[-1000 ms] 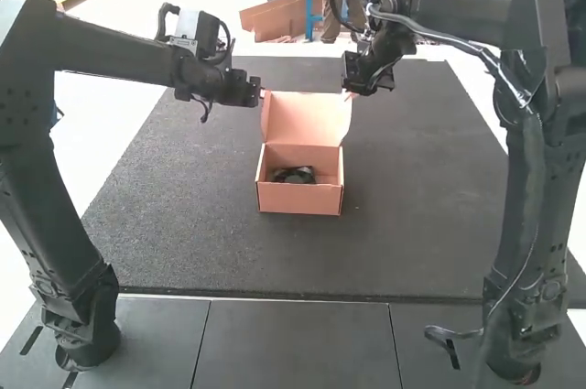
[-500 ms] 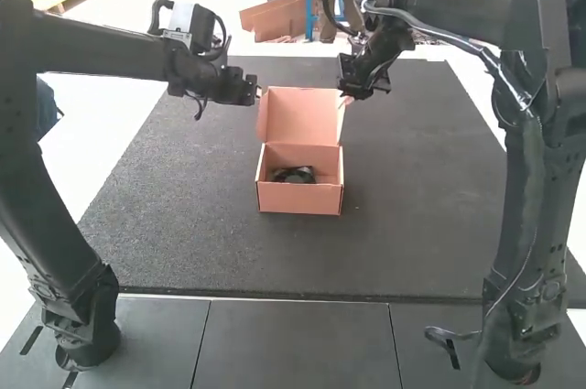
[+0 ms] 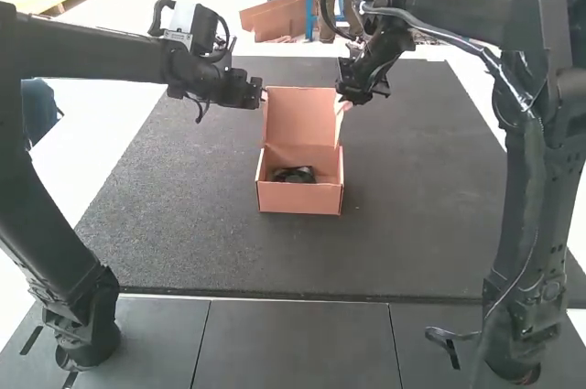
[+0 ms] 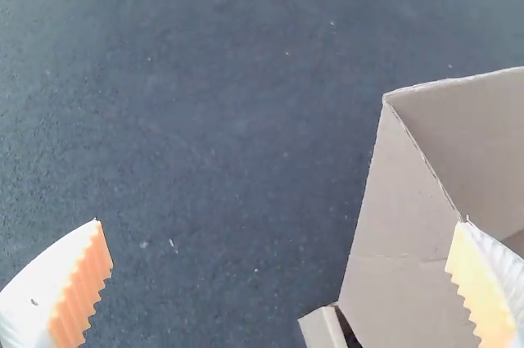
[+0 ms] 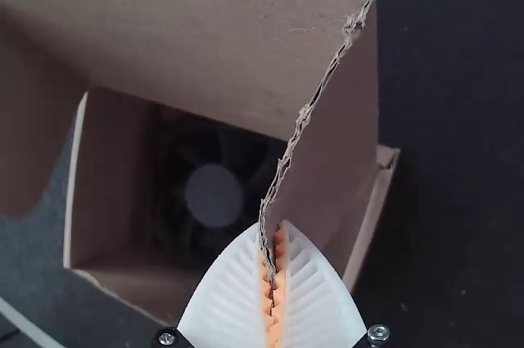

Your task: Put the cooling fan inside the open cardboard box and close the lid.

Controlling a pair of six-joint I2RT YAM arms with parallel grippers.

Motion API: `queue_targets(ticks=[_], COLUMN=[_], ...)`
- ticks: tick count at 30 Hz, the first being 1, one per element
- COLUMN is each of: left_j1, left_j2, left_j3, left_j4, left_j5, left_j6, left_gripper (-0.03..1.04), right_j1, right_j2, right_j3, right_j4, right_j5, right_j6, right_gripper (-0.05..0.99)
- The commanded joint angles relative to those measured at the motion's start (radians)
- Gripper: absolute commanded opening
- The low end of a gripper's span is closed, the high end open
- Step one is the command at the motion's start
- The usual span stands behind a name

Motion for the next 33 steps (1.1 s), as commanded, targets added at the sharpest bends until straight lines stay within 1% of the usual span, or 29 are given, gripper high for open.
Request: queue_targets(ticks=[1,6,14,19,24,27,31,33], left_j1=[-0.021,-0.038,-0.047,-0.05,-0.05,-0.05,-0.05,-0.054], left_j2=[-0.036,-0.042,-0.059,-0.082,-0.105,-0.119,-0.145,-0.164], left_j3=[-0.018,-0.038,-0.064,-0.078,-0.096,-0.111,-0.136,-0.147], left_j4=[0.001,0.001,-0.004,-0.012,-0.018,-0.022,-0.03,-0.038], left_j5=[0.03,0.035,0.033,0.033,0.033,0.033,0.033,0.033], left_j6=[-0.001,-0.003,-0.009,-0.009,-0.009,-0.009,-0.016,-0.019], left_gripper=[0.97,0.97,0.97,0.97,0.97,0.97,0.97,0.97], right_j1=[0.012,0.012,0.015,0.041,0.053,0.07,0.084,0.085], right_j2=[-0.04,-0.049,-0.072,-0.078,-0.078,-0.078,-0.083,-0.095], right_j3=[-0.026,-0.049,-0.096,-0.124,-0.148,-0.168,-0.195,-0.205], right_j4=[-0.007,-0.009,-0.029,-0.032,-0.035,-0.058,-0.093,-0.096], right_j5=[-0.004,-0.005,-0.007,-0.048,-0.074,-0.071,-0.042,-0.038], right_j6=[-0.001,-0.003,-0.024,-0.029,-0.027,-0.033,-0.058,-0.067], right_gripper=[-0.01,-0.01,-0.01,-0.01,-0.01,-0.01,-0.01,-0.01])
